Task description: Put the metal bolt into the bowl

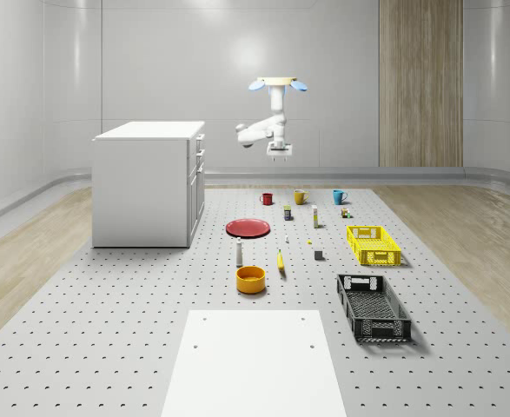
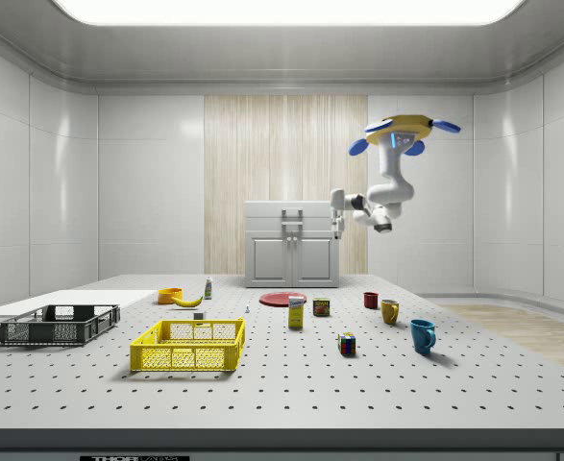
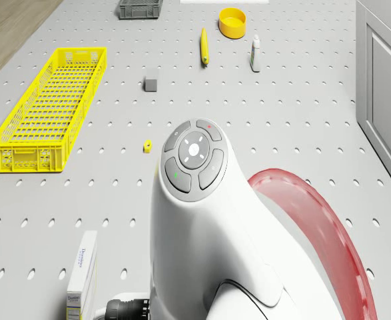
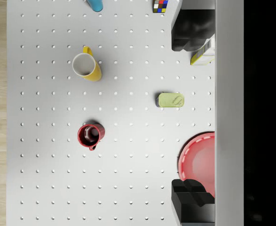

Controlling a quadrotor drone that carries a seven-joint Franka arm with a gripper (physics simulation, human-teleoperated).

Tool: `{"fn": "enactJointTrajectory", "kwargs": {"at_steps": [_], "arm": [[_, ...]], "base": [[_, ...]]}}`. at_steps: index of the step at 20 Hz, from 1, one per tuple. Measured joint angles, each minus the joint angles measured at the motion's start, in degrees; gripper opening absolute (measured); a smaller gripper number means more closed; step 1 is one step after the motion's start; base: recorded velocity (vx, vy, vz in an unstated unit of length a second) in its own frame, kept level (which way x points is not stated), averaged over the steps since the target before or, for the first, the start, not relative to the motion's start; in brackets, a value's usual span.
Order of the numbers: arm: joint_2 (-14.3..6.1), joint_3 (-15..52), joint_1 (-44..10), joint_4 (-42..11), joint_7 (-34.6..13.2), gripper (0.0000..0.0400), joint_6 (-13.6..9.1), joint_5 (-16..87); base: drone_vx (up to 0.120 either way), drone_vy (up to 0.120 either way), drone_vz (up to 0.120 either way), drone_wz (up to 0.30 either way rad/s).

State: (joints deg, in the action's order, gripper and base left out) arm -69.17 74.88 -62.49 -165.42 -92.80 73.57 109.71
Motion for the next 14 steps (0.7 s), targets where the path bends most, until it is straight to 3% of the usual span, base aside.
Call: {"fn": "enactJointTrajectory", "kwargs": {"at_steps": [14], "arm": [[-3.5,0.9,-1.1,0.2,-1.0,0.0400,3.2,-1.7]], "base": [[0.120,0.000,-0.120,0.000]]}}
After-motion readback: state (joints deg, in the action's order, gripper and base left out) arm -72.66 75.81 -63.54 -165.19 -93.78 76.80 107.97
